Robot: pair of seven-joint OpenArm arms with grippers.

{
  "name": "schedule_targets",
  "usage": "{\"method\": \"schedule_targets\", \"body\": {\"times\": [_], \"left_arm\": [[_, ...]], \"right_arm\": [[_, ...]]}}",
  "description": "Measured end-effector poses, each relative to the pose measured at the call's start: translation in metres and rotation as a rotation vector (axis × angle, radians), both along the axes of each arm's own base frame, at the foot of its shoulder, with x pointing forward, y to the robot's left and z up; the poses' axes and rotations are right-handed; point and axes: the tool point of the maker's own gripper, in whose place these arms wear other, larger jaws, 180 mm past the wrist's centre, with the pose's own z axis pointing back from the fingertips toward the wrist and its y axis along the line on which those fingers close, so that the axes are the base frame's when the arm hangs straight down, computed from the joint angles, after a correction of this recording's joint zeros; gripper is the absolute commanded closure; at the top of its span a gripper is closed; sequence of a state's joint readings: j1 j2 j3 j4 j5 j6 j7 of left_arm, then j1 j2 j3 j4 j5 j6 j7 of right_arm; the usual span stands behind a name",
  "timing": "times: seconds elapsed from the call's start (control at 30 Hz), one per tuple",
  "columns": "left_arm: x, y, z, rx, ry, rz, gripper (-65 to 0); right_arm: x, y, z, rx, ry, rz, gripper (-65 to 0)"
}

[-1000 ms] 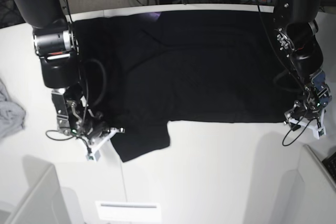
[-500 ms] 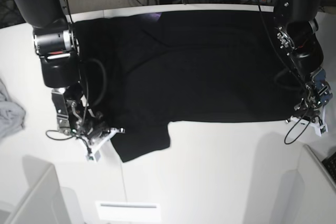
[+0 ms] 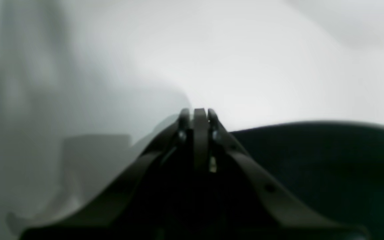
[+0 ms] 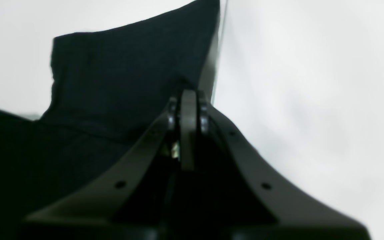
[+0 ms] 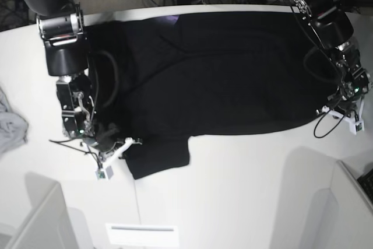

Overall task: Fold the T-shirt properly
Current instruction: 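Fold both side edges up toward the collar with both grippers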

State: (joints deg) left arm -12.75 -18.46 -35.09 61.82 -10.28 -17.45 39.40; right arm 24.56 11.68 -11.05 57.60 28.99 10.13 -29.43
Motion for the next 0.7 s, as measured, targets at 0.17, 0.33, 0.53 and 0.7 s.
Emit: {"method": "schedule_targets", "body": {"times": [0.17, 0.33, 0.53, 0.7], "left_arm": [[-0.019, -0.007, 0.017, -0.001, -0.029, -0.036, 0.0], [-0.040, -0.010, 0.026, 0.063, -0.019, -0.074, 0.0], [-0.059, -0.021, 0.037, 0.081, -0.043, -0.115, 0.0], [-0.081, -0.004, 0.048, 0.046, -0.087, -0.042, 0.0]], "right_arm": [[-0.014, -0.024, 0.005, 0.023, -0.032, -0.066, 0.0], [-0.025, -0.031, 0.012, 0.030, -0.029, -0.079, 0.0], [-0.048, -0.038, 0.014, 0.023, -0.024, -0.085, 0.0], [-0.061, -0.032, 0.020, 0.022, -0.041, -0.065, 0.0]]}}
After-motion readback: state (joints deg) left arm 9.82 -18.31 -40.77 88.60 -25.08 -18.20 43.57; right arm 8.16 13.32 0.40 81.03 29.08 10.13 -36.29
